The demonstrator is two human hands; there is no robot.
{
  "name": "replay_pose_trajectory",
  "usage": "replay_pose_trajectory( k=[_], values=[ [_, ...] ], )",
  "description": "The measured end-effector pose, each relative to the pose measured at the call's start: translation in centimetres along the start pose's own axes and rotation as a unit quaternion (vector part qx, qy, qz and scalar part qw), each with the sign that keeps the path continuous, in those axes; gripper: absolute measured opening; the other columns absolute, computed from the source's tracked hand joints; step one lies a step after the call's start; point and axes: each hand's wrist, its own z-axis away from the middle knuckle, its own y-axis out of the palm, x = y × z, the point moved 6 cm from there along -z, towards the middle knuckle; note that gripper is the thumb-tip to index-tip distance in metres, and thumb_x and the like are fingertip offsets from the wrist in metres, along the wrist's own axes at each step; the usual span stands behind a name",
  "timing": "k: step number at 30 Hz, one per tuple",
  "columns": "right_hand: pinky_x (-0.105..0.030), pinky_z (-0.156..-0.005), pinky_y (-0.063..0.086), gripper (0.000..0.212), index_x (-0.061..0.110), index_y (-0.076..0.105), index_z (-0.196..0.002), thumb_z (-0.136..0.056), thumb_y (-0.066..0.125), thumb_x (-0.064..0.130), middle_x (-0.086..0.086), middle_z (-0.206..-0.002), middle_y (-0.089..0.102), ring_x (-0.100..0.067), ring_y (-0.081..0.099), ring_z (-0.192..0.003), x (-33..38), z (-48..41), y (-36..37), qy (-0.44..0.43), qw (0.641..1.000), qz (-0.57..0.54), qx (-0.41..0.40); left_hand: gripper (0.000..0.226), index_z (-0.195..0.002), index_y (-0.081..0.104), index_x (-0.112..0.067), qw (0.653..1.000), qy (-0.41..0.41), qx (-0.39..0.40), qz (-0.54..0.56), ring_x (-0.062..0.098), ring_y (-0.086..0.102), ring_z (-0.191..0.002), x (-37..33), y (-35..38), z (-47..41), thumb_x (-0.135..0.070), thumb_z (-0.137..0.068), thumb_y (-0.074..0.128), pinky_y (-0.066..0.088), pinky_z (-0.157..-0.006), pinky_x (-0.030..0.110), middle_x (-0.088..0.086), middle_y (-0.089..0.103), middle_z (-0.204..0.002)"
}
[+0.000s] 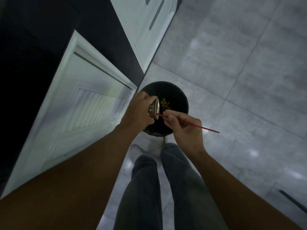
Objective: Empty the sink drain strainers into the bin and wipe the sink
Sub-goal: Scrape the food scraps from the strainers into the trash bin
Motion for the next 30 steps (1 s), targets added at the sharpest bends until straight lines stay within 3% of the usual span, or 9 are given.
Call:
replay_pose_trajectory(
  k=[9,15,18,22,25,30],
  values=[
    [-0.04,-0.094,0.059,0.021,0.007,0.073,-0.115,-0.095,0.064,0.01,0.0,-0.112,0.075,-0.01,0.071,-0.105,-0.3,0.6,-2.0,-0.019,0.996,0.037,-0.077,0.085,-0.143,0.048,-0.014,1.0,-0.019,-0.003,-0.012,0.028,0.042,-0.125,0.6,-0.5,-0.1,-0.023,-0.069,0.088,0.045,-0.1,0.036,0.011,0.049,-0.134],
    [-0.039,-0.093,0.059,0.02,0.009,0.074,-0.113,-0.095,0.065,0.008,0.001,-0.11,0.075,-0.01,0.071,-0.105,0.4,0.1,-0.8,-0.05,0.997,0.051,-0.032,0.084,-0.143,0.047,-0.015,1.0,-0.019,-0.002,-0.009,0.027,0.042,-0.126,-0.1,-0.4,-0.3,-0.024,-0.069,0.087,0.044,-0.099,0.034,0.01,0.049,-0.135],
    [-0.041,-0.094,0.058,0.02,0.012,0.074,-0.113,-0.096,0.065,0.012,0.003,-0.109,0.075,-0.009,0.071,-0.105,0.6,-0.3,-1.3,-0.036,0.996,0.056,-0.054,0.08,-0.138,0.05,-0.015,0.999,-0.031,0.001,0.022,0.026,0.044,-0.126,-0.3,-0.6,0.0,-0.021,-0.068,0.087,0.041,-0.096,0.029,0.009,0.052,-0.133],
    [-0.029,-0.091,0.059,0.021,0.013,0.073,-0.116,-0.098,0.063,0.016,0.004,-0.109,0.075,-0.003,0.071,-0.098,3.0,0.2,-3.4,-0.1,0.982,0.123,-0.099,0.081,-0.136,0.048,-0.015,0.992,-0.085,-0.009,0.096,0.026,0.045,-0.125,-0.2,-2.1,1.5,-0.017,-0.067,0.089,0.047,-0.098,0.035,0.01,0.054,-0.131],
    [-0.02,-0.088,0.058,0.022,0.015,0.073,-0.117,-0.098,0.063,0.02,0.007,-0.107,0.075,0.002,0.07,-0.094,5.1,0.7,-4.3,-0.124,0.974,0.166,-0.09,0.087,-0.138,0.044,-0.017,0.984,-0.122,-0.019,0.125,0.026,0.047,-0.123,-0.5,-3.6,3.2,-0.019,-0.065,0.091,0.053,-0.096,0.039,0.01,0.051,-0.132],
    [-0.015,-0.083,0.057,0.021,0.017,0.074,-0.115,-0.097,0.064,0.017,0.014,-0.101,0.073,0.005,0.07,-0.088,9.2,2.3,-4.6,-0.156,0.967,0.192,-0.06,0.091,-0.134,0.039,-0.027,0.975,-0.127,-0.049,0.178,0.017,0.045,-0.115,-1.9,-6.5,6.7,-0.022,-0.06,0.092,0.046,-0.078,0.022,0.001,0.048,-0.126]
  ],
)
